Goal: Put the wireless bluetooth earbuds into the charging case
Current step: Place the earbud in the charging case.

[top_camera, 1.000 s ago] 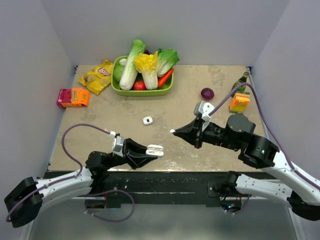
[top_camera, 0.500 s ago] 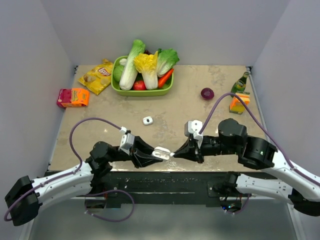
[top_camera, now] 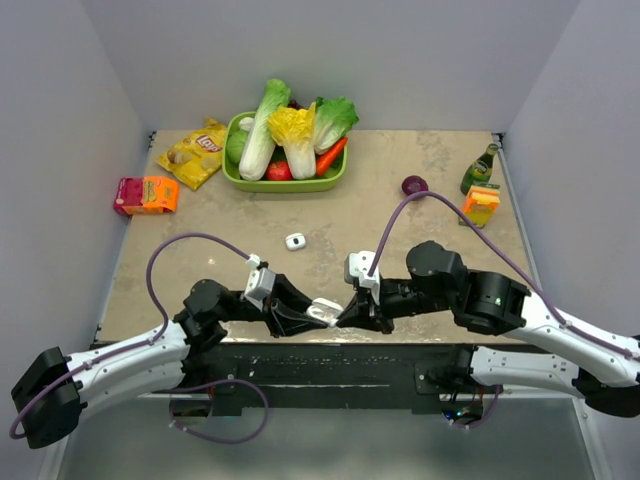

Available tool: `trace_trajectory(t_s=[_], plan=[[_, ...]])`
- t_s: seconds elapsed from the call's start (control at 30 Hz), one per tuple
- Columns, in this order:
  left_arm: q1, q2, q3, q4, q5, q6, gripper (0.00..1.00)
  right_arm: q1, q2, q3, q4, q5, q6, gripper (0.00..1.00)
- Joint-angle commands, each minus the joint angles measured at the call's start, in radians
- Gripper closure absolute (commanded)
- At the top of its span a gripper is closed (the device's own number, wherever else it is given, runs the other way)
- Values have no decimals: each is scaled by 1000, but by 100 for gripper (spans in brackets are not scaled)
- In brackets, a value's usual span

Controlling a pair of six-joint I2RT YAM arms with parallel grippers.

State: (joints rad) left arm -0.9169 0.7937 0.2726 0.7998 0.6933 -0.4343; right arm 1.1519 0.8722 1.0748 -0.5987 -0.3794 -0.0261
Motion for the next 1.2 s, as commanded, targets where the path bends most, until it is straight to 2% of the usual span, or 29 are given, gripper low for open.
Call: trace_trajectory(t_s=[0.0,0.3,0.9,1.0,1.03,1.17], plan=[[-4,-1,39,56,18,6,100,15,8,1,20,51,11,100],[-4,-8,28,93,22,-9,100,19,7,-15,48,129,18,100],[-4,-30,17,122,-8,-7,100,51,57,-36,91,132,71,100],[-4,-30,16,116,-9,-4,100,51,39,-24,91,160,84,82],[-4,-28,14,115,-9,-3,100,52,31,-19,91,168,87,73],[-4,-24,-1,114,-12,-1,100,52,-10,11,106,217,113,61]])
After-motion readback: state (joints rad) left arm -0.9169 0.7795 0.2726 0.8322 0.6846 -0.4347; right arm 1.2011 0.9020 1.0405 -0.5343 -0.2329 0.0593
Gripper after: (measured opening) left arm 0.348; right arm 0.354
